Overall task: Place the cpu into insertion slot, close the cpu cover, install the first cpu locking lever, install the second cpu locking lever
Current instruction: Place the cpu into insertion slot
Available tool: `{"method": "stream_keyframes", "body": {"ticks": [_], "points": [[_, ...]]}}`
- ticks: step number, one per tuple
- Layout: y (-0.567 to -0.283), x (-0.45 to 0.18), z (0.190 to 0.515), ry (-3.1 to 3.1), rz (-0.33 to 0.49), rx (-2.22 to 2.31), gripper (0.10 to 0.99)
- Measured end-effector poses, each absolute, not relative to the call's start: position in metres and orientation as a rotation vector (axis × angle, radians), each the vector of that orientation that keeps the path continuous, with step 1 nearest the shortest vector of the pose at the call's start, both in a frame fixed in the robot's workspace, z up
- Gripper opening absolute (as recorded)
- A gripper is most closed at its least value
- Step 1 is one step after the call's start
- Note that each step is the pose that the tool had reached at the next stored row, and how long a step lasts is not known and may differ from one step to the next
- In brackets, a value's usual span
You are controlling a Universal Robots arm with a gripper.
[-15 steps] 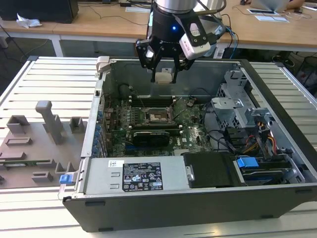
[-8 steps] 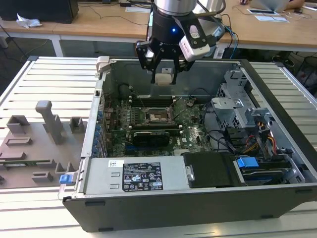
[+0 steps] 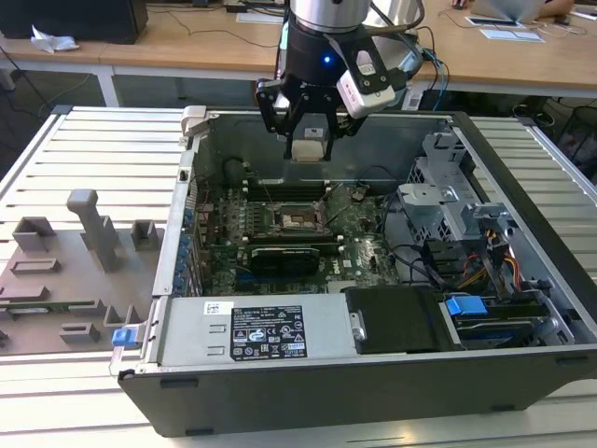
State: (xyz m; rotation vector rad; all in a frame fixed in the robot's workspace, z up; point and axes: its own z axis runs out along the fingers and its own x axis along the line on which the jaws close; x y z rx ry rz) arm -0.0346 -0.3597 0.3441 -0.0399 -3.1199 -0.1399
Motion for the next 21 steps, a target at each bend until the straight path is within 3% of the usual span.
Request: {"method": "stream_keyframes", "body": {"ticks": [21], "points": [[-0.3597, -0.0346, 0.3346, -3.12, -0.14, -0.04, 0.545]]}}
